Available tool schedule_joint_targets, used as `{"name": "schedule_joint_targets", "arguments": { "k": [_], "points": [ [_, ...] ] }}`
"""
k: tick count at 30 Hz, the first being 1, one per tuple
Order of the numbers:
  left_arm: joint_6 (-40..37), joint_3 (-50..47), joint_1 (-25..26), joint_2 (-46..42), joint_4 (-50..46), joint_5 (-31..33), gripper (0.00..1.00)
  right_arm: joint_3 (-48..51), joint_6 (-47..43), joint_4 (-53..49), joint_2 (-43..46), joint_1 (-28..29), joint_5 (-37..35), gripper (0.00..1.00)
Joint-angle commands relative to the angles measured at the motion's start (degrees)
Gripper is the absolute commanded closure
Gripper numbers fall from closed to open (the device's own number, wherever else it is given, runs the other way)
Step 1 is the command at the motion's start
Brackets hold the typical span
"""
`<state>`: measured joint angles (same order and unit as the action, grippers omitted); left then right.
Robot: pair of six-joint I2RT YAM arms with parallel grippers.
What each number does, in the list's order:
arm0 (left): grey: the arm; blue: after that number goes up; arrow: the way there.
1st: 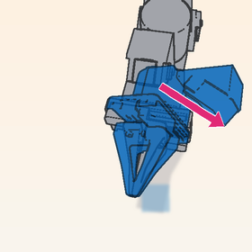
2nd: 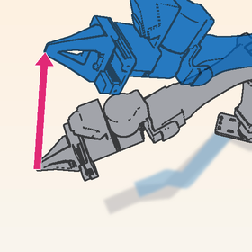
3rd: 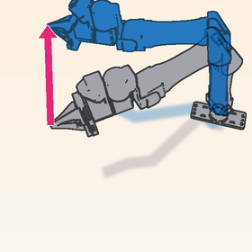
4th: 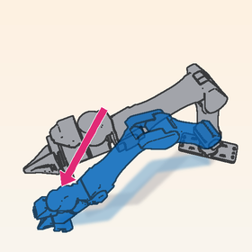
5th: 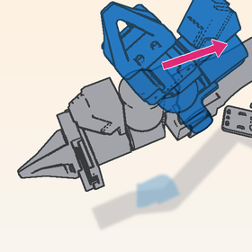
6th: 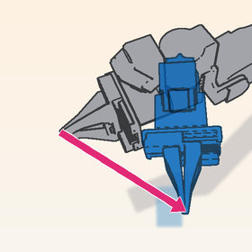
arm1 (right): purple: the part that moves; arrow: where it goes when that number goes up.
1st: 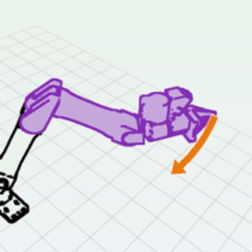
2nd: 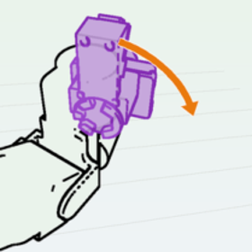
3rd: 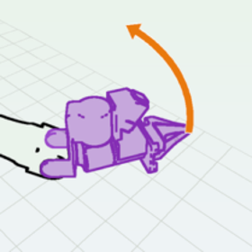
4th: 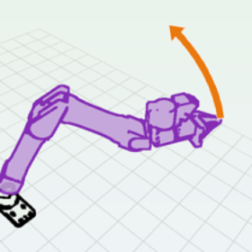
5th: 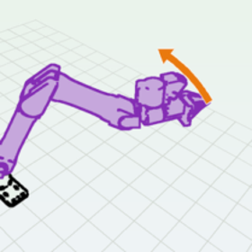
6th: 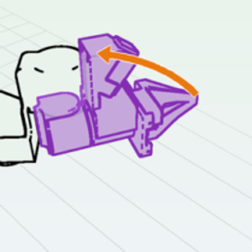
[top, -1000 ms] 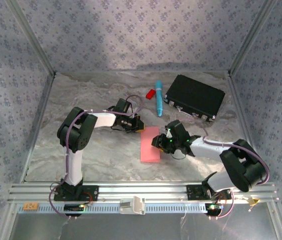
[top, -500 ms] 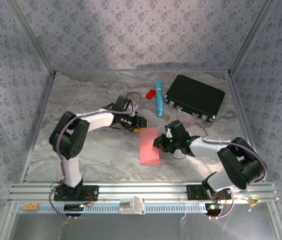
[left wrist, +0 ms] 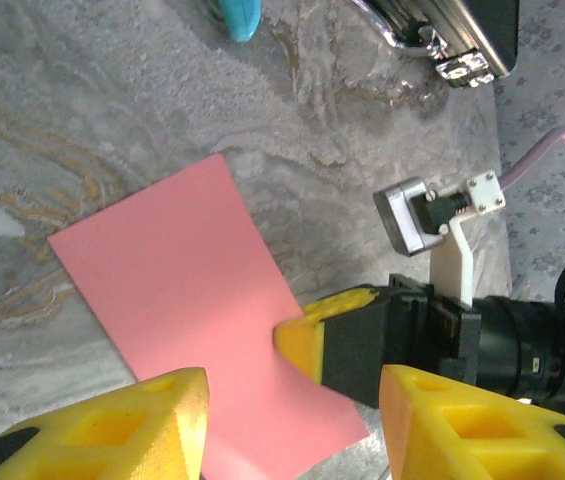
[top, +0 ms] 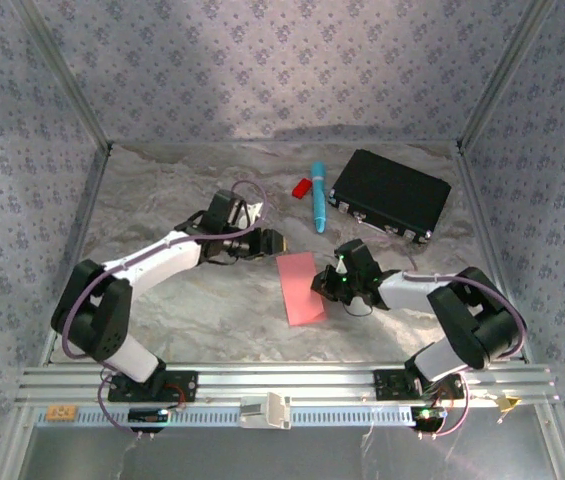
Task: Fold a paper plane with a square sheet of paper (pick it up from the middle)
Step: Fold the triangle a second time at the center of the table.
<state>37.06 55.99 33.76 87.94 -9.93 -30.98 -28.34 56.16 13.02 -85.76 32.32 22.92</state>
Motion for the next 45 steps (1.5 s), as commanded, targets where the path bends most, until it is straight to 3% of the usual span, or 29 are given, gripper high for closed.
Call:
{"name": "schedule_joint_targets", "arguments": {
  "k": [1,24,31,38,45],
  "points": [
    [-2.2,-1.6,1.1,-3.0,-1.2,2.3,0.52,-0.4,1.6,1.8,-0.5,-0.1,-1.6,0.90],
    [-2.3,-4.6,3.1,-5.9,0.5,6.5,0.52,9.2,16.5,6.5,10.5,2.9,-17.6,0.93],
    [-3.4,-4.9,4.1,-6.5,1.2,6.7,0.53,8.5,16.4,10.4,9.6,2.8,-13.1,0.87],
    [-9.7,-4.6,8.8,-7.2,1.4,8.0,0.56,6.0,4.6,3.0,11.2,-1.4,-2.8,0.76],
    [-12.4,-4.8,11.5,-6.1,2.7,7.6,0.58,3.9,-2.1,-0.8,9.2,-5.0,5.5,0.82]
  ]
}}
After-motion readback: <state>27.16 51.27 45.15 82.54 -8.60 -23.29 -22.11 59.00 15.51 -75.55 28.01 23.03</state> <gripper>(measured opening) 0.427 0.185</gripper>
